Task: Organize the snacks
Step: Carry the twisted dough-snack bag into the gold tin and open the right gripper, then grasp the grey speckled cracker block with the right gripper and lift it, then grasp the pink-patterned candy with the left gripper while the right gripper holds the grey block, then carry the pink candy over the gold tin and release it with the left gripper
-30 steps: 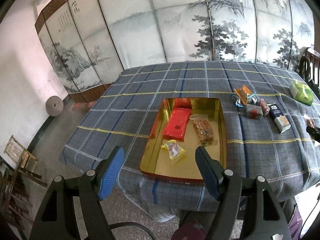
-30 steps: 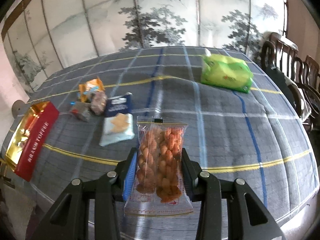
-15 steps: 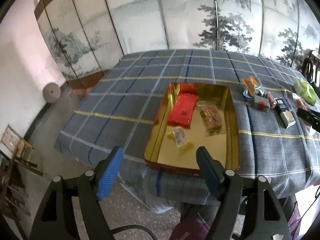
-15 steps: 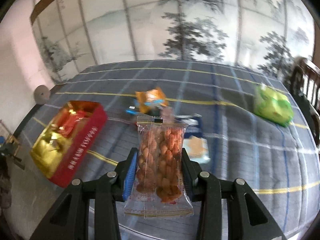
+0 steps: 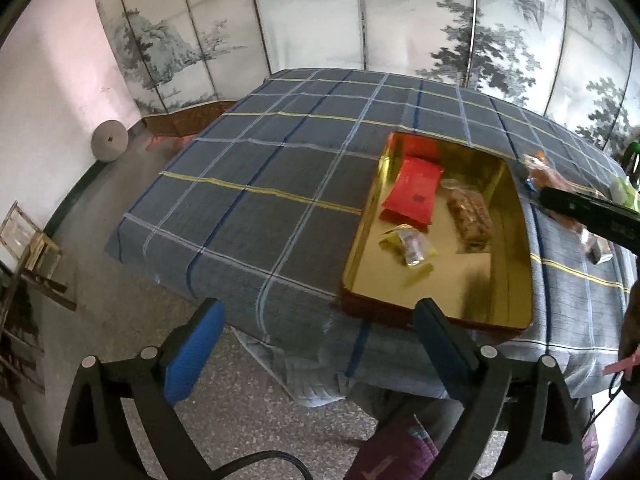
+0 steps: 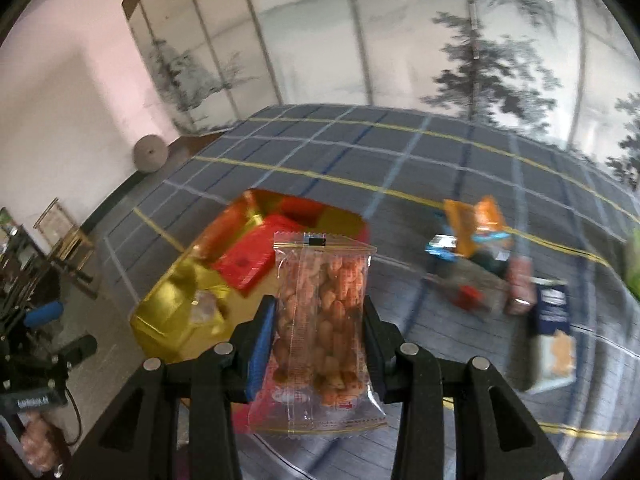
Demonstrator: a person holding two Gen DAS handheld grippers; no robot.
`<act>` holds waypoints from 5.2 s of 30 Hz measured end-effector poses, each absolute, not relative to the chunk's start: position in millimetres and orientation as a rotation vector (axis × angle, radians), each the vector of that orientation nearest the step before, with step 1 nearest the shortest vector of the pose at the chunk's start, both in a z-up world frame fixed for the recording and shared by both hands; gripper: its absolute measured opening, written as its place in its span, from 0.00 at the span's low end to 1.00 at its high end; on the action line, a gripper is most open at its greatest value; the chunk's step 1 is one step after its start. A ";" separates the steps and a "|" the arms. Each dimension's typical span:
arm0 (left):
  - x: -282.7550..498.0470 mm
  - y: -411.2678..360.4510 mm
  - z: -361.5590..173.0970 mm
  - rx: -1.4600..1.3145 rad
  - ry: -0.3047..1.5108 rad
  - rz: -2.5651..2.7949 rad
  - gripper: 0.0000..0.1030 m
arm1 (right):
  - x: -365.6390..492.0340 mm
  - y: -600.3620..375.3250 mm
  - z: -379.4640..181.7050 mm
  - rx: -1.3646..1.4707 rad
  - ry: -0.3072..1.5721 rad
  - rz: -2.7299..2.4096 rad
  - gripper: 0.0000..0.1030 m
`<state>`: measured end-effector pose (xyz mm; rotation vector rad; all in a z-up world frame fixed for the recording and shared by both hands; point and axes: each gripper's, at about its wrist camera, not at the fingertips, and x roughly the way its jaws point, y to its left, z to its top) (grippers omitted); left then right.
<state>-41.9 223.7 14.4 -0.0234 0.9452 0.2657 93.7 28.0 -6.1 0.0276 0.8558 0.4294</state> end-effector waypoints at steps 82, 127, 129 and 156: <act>16.6 24.5 16.4 0.128 1.052 -0.269 0.99 | 54.7 -310.0 -58.2 0.002 0.922 -0.031 0.34; 240.2 -81.5 -26.1 -0.093 1.308 -0.204 0.67 | 66.9 -389.8 -98.1 0.181 0.847 -0.121 0.35; 244.5 -84.2 -25.9 -0.084 1.309 -0.203 0.64 | 67.2 -389.3 -98.4 0.172 0.850 -0.123 0.36; 225.7 -81.9 -56.2 -0.081 1.334 -0.215 0.18 | 68.3 -385.9 -98.8 0.172 0.850 -0.125 0.35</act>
